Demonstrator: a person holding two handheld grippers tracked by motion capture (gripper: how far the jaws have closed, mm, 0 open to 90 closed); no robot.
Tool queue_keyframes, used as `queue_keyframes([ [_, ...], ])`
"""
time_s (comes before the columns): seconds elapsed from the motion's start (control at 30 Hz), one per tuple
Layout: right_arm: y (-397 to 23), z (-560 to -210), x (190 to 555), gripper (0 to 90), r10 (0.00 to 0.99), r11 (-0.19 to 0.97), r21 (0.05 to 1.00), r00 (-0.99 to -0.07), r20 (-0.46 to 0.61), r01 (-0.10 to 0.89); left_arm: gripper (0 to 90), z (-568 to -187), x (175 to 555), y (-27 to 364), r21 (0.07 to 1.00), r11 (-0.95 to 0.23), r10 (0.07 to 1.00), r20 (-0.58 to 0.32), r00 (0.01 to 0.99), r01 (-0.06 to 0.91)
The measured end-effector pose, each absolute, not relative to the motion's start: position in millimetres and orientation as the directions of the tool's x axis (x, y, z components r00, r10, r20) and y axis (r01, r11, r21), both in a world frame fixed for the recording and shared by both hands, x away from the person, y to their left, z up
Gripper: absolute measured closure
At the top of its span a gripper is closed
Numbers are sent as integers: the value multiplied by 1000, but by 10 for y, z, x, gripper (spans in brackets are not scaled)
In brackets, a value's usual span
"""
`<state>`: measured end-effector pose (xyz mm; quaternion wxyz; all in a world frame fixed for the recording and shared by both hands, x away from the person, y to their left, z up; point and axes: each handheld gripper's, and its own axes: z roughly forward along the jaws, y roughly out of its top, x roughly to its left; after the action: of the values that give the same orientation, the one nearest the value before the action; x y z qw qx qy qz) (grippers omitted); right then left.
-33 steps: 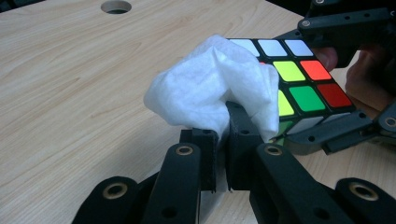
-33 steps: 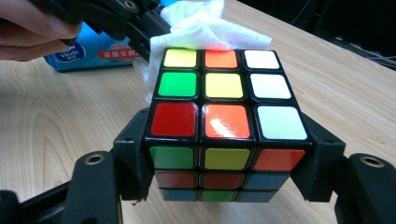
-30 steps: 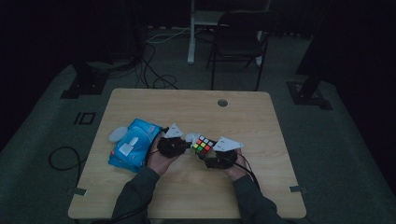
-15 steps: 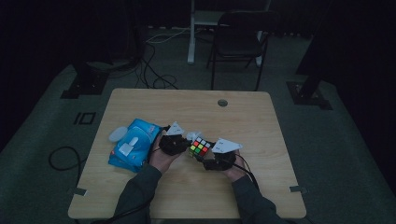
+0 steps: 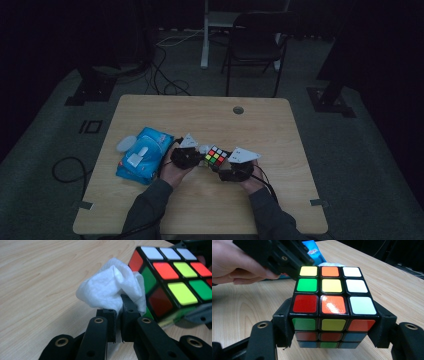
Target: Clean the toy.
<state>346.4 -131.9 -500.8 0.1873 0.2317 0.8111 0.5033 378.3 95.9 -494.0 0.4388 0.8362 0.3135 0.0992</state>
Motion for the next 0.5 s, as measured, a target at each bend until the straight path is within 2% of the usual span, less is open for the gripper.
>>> queue_keyframes([
  [0.5,-1348,-5009,3482,342,583,376,905,-810,-64,199,856,-5044,3720,997,782,-428,613,-118,782,453],
])
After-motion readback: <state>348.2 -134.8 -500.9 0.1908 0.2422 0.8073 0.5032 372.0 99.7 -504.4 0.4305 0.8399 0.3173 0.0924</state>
